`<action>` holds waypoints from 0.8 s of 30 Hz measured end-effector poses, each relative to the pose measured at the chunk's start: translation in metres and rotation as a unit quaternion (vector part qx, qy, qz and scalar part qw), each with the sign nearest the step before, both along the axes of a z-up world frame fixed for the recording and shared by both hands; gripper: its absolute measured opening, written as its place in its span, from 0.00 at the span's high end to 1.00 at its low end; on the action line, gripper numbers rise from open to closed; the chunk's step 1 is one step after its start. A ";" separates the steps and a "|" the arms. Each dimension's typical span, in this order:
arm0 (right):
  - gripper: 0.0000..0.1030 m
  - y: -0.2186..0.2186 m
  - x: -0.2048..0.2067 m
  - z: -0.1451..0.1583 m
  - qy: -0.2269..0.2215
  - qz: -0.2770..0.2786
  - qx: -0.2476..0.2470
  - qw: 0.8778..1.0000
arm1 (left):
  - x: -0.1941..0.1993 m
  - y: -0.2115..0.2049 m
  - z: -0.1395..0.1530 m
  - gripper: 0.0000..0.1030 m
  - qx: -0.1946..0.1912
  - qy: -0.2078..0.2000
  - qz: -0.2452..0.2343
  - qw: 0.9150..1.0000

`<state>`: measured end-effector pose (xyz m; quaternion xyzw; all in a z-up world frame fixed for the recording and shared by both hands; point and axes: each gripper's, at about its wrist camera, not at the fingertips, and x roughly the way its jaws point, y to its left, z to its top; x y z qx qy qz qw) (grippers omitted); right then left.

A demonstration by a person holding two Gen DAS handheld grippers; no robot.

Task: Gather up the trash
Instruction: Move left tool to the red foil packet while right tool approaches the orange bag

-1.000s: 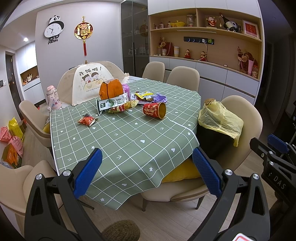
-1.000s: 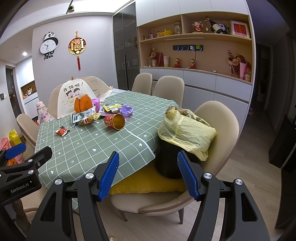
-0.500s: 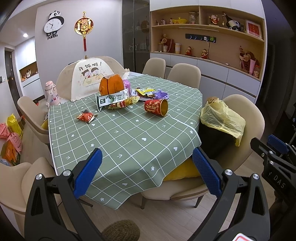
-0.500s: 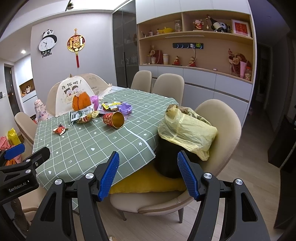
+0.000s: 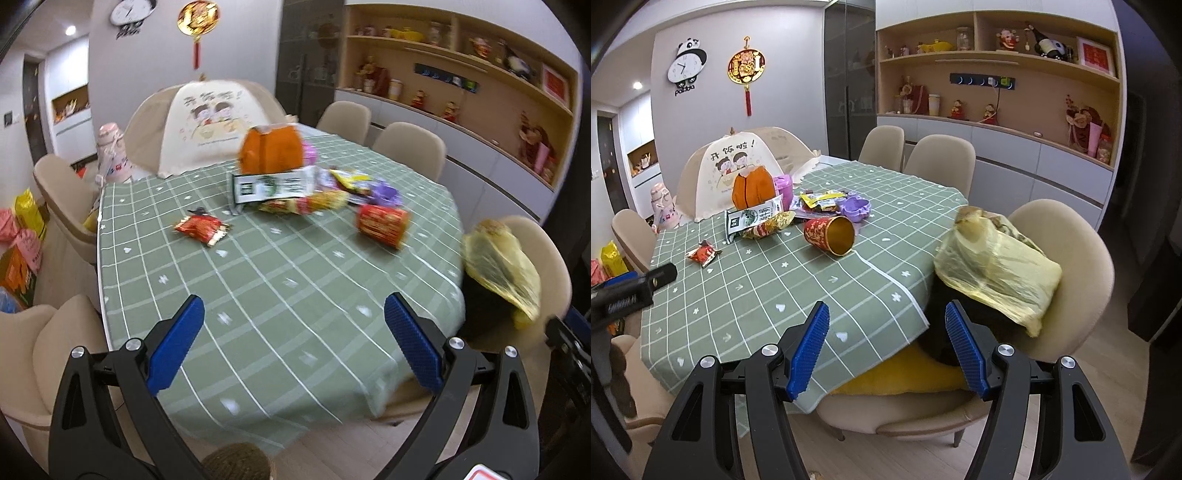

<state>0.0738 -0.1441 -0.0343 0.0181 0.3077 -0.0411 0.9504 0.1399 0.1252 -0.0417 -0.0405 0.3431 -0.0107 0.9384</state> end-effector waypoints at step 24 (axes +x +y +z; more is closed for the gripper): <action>0.40 0.005 0.140 -0.010 0.042 -0.045 -0.019 0.998 | 0.213 0.141 -0.084 0.29 -0.119 0.139 0.151 0.971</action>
